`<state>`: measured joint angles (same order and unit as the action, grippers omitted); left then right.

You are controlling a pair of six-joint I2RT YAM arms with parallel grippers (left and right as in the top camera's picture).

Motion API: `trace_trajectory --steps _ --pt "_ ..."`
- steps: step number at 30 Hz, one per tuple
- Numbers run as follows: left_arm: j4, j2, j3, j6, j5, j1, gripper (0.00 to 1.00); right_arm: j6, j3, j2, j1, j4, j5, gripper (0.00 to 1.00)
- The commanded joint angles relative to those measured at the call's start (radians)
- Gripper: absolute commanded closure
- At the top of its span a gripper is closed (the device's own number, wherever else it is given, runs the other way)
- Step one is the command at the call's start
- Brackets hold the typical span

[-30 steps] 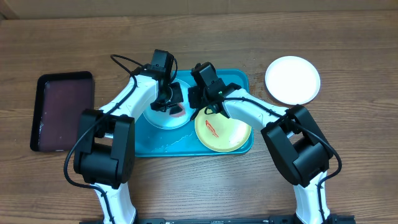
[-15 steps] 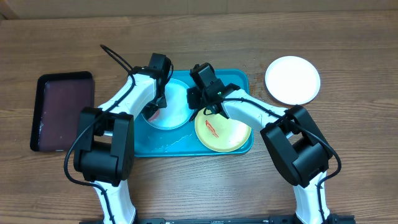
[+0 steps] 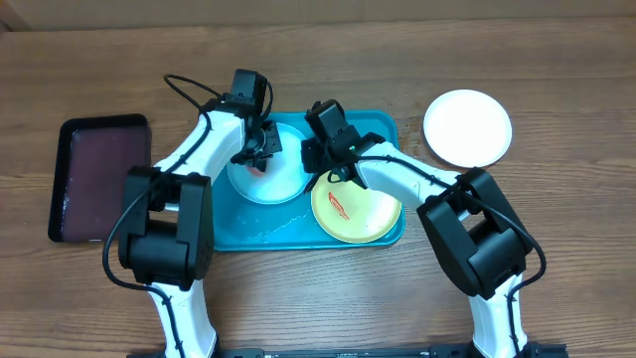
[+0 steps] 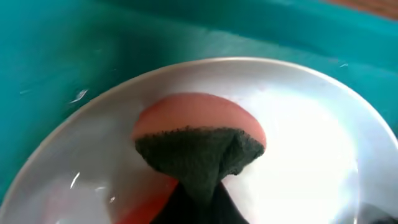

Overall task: Clean dirty plates on tray and stack at the side
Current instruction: 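Scrub the light-blue plate's red smear with the left-held sponge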

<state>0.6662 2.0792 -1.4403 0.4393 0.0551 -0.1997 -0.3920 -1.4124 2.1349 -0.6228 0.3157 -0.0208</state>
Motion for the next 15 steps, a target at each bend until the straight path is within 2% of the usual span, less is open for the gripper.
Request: trace_trajectory --steps 1,8,15 --pt "0.003 0.105 0.005 -0.008 0.197 -0.025 0.96 0.003 0.004 0.019 -0.005 0.003 -0.008 0.96" --pt "0.038 0.11 0.001 -0.026 0.21 -0.002 0.96 0.003 0.004 0.019 -0.005 0.003 -0.007 0.96" --pt "0.026 0.072 -0.024 -0.154 0.412 0.006 0.96 0.003 0.004 0.019 -0.005 0.003 -0.008 0.96"
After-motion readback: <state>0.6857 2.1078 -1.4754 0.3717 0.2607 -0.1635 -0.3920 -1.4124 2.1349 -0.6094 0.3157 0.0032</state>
